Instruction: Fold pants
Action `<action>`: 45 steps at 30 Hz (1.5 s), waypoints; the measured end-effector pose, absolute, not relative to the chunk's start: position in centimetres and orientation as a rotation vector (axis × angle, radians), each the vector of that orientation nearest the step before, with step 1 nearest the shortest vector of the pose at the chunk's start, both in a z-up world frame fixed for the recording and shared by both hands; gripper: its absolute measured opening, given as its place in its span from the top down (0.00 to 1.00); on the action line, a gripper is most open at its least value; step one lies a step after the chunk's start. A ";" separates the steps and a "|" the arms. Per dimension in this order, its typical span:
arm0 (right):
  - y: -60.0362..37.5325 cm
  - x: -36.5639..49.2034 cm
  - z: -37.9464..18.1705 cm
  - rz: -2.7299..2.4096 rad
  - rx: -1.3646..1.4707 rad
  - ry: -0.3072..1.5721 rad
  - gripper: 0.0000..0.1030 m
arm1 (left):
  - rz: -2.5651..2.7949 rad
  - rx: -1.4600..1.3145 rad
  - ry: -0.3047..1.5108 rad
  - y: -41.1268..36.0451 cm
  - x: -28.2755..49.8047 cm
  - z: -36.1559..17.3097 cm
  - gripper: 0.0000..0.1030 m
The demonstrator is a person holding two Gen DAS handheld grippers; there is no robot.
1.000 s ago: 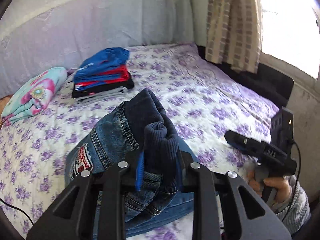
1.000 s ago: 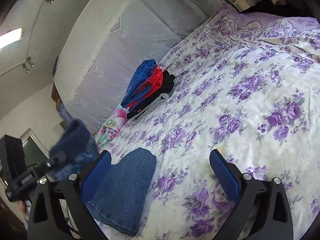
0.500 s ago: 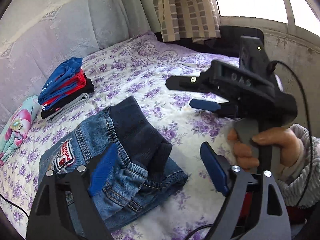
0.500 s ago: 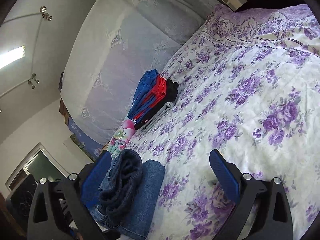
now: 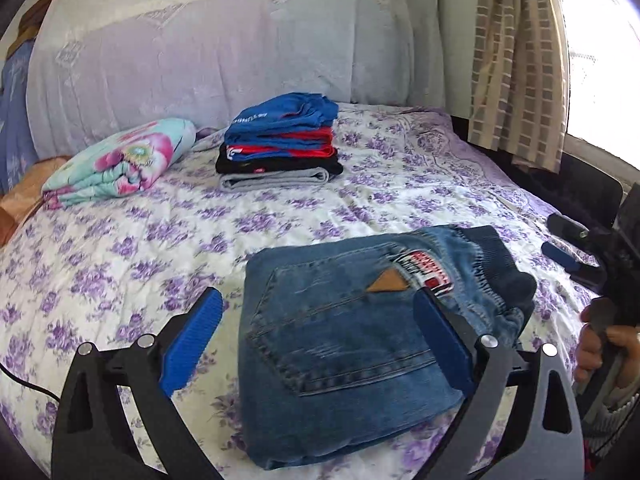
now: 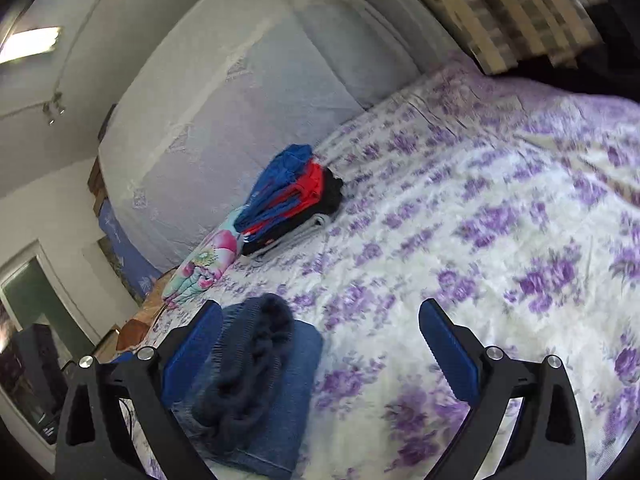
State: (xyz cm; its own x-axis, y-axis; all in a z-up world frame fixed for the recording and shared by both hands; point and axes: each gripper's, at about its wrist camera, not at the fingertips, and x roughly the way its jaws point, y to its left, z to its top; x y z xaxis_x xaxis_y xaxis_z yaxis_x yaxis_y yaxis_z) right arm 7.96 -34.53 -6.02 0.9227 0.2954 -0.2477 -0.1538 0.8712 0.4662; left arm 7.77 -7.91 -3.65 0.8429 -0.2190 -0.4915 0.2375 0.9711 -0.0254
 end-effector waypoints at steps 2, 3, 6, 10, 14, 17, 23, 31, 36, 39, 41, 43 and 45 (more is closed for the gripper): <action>-32.0 7.3 -4.5 0.251 0.347 0.296 0.04 | -0.239 0.022 0.526 -7.2 7.6 -4.5 0.09; -30.6 7.4 -4.2 0.246 0.290 0.309 0.04 | -0.239 0.023 0.536 -7.0 7.7 -4.9 0.09; -27.4 8.6 -5.6 0.207 0.129 0.415 0.04 | -0.236 0.042 0.576 -7.2 8.3 -6.7 0.04; -27.5 10.9 -10.4 0.192 0.116 0.599 0.04 | -0.297 -0.049 0.666 -6.5 9.7 -8.9 0.04; -29.0 11.3 -10.8 0.245 0.225 0.650 0.04 | -0.360 -0.167 0.733 -5.1 10.5 -9.2 0.04; -27.5 9.6 -8.8 0.199 0.112 0.551 0.04 | -0.316 -0.140 0.667 -4.5 9.4 -7.6 0.04; -24.8 5.2 -2.8 0.273 -0.024 0.265 0.04 | -0.266 -0.107 0.517 -3.6 9.7 -2.3 0.04; -22.2 6.4 -6.3 0.364 -0.057 0.433 0.10 | -0.190 -0.001 0.711 -6.0 16.0 -4.9 0.04; -23.3 8.2 -9.4 0.369 -0.029 0.513 0.14 | -0.274 -0.174 0.854 -4.1 17.9 -8.4 0.04; -23.1 8.3 -9.5 0.377 -0.036 0.514 0.11 | -0.318 -0.237 0.888 -3.3 18.4 -9.0 0.04; -23.3 8.3 -9.5 0.389 -0.027 0.506 0.11 | -0.329 -0.253 0.880 -3.2 18.0 -8.9 0.04; -23.5 8.1 -9.4 0.399 -0.015 0.502 0.09 | -0.319 -0.269 0.859 -2.5 17.2 -8.4 0.04; -24.0 7.9 -9.1 0.406 -0.007 0.502 0.07 | -0.309 -0.267 0.846 -1.7 16.2 -7.9 0.05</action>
State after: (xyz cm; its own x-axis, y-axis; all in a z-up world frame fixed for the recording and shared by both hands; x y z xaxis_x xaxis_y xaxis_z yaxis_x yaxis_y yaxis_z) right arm 7.87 -23.96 -9.07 0.7985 0.3770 -0.4694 -0.3805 0.9202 0.0918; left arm 16.20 -1.75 -7.88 0.6238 -0.3701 -0.6884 0.1602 0.9226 -0.3509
